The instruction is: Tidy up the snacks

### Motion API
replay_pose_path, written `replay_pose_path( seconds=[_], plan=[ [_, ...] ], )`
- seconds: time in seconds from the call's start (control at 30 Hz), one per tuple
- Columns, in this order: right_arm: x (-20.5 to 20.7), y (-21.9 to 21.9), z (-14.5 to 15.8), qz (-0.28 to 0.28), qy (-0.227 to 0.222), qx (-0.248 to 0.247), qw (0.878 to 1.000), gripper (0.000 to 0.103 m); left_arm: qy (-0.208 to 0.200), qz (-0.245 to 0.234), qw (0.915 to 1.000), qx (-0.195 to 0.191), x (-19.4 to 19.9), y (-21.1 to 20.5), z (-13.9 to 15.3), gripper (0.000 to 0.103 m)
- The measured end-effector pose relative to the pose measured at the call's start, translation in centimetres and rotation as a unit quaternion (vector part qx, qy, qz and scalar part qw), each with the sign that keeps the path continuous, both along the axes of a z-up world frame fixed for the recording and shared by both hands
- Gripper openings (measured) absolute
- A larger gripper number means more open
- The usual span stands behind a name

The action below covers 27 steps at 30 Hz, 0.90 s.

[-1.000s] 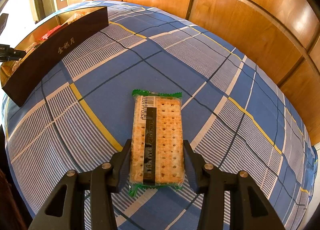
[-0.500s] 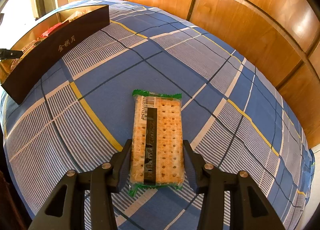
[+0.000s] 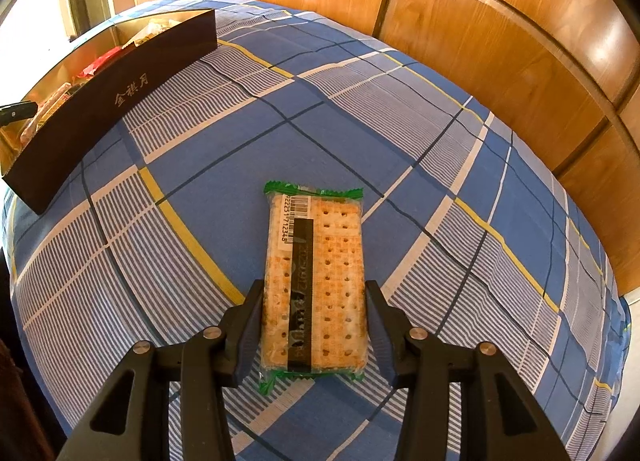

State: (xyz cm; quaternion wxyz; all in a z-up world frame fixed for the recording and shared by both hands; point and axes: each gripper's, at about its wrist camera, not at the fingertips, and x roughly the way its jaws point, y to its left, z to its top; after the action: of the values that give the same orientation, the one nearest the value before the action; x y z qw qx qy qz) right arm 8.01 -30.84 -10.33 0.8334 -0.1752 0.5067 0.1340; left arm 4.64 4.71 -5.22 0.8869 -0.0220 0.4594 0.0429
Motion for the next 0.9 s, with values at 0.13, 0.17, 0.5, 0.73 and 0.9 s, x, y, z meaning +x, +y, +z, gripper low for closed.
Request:
replay_pose_path(
  seconds=[0.13,0.17,0.5,0.73,0.9],
  plan=[
    [0.4,-0.1,0.1,-0.002,0.009,0.004,1.000,0.048,-0.002,-0.007,1.0000,0.005,-0.3,-0.7,0.1,0.033],
    [0.4,-0.2,0.1,-0.004,0.012,0.006,1.000,0.049,-0.002,-0.008,1.0000,0.005,-0.4,-0.8,0.1,0.033],
    [0.8,-0.2,0.6,-0.007,0.018,0.015,1.000,0.049,-0.005,-0.011,0.9999,0.008,-0.6,-1.4,0.3,0.034],
    [0.6,-0.3,1.5,-0.006,0.009,0.020,1.000,0.048,-0.004,-0.009,0.9999,0.008,-0.6,-1.4,0.4,0.034],
    [0.1,-0.1,1.6,-0.002,0.005,0.010,1.000,0.046,-0.008,-0.006,0.9999,0.010,-0.7,-1.3,0.4,0.034]
  ],
)
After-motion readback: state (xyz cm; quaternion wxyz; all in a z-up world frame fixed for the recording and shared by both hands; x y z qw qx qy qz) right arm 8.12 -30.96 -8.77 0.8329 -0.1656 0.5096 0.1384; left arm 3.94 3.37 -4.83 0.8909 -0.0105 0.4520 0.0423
